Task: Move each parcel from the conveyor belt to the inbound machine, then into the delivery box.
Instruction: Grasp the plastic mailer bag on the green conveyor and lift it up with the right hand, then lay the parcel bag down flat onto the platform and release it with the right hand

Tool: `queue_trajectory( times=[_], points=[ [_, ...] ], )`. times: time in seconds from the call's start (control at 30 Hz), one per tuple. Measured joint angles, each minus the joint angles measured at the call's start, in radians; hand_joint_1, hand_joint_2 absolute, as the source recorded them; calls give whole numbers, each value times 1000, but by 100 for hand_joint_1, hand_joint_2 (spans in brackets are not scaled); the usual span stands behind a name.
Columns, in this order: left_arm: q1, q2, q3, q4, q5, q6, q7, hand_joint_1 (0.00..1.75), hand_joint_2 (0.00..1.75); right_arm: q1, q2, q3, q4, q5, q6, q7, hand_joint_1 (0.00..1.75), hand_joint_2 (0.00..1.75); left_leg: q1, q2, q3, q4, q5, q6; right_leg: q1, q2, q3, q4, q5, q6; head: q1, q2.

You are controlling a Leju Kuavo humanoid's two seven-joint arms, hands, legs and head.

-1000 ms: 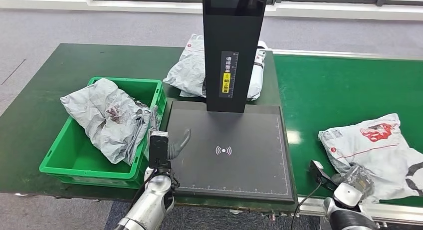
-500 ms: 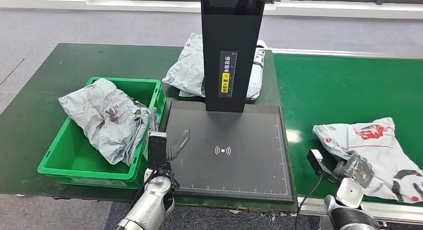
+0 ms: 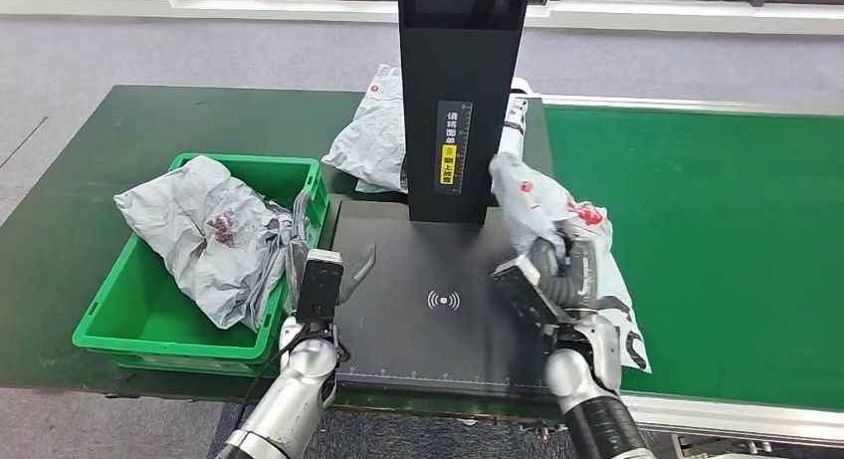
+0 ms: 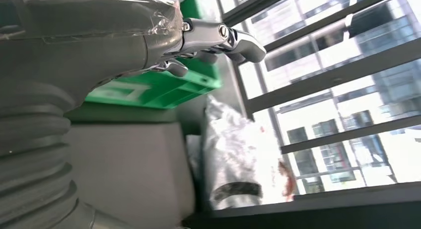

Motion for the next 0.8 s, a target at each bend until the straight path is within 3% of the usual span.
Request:
queue_trajectory(
  times=[0.1,0.27,0.3,0.4,0.43,0.63,0.8],
  points=[
    [-7,3,0,-19,-25,-1,5,0,175,0,17,142,-6,-33,94,-11,175,175,0,0,0,0,0,0,0,0,0,0,0,0,0,0],
    [-22,4,0,-46,-52,-25,37,0,175,9,55,311,-18,6,250,78,175,175,1,0,0,0,0,0,1,-1,-1,0,0,0,0,0],
    [-25,4,0,-49,-55,-30,41,0,175,12,58,335,-19,14,270,89,141,175,1,0,0,0,0,0,1,-1,-1,0,0,0,0,0],
    [-37,4,-2,-50,-59,-41,43,0,175,28,58,391,-14,45,337,115,10,175,0,0,0,0,0,0,0,-1,0,0,0,0,0,0],
    [-41,4,-4,-50,-59,-42,43,0,175,35,58,406,-10,53,356,121,0,175,0,0,0,0,0,0,0,-1,0,0,0,0,0,0],
    [-52,4,-12,-50,-56,-42,43,0,175,43,67,451,54,118,382,186,0,175,0,0,0,0,0,0,0,-1,0,0,0,0,0,0],
    [-42,8,-13,-59,-70,-16,47,0,175,46,77,450,83,114,294,185,0,175,0,0,1,0,0,0,0,0,0,0,0,0,0,0]
  ],
)
